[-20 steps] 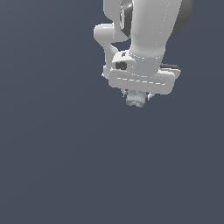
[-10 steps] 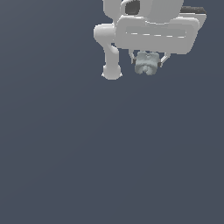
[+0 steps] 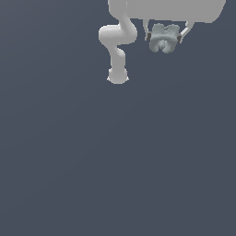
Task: Pick up the object and move it to a goal position.
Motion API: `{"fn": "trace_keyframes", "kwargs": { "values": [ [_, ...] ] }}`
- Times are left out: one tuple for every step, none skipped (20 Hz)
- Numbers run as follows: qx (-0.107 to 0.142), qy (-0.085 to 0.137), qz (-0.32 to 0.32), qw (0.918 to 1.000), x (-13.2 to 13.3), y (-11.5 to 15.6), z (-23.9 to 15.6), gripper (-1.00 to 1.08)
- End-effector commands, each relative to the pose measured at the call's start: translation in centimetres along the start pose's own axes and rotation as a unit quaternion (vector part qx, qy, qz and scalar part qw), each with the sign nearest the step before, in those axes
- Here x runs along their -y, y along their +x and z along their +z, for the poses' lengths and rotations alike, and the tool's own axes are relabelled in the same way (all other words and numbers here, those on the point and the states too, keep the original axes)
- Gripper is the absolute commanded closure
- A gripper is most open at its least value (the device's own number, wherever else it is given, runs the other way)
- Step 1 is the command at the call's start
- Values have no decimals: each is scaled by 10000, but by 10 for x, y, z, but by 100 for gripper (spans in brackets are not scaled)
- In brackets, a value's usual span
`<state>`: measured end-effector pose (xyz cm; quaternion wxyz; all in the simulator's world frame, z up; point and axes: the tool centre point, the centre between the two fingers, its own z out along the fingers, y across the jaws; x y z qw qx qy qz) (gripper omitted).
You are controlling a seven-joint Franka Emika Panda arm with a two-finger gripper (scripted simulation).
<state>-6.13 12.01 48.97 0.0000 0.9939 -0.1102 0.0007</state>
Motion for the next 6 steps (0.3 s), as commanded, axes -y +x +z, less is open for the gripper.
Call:
{"fn": "trace_keyframes", "kwargs": {
  "values": [
    [6,-3,2,10000,1,-3,-8,108],
    [6,-3,2,10000,1,-3,-10,108],
    [7,-1,1,10000,1,-3,-12,108],
    [7,-1,1,10000,2,-4,-13,108],
    [7,-1,1,10000,2,-4,-13,108],
    [7,-1,1,10000,2,-4,-13,108]
  ]
}}
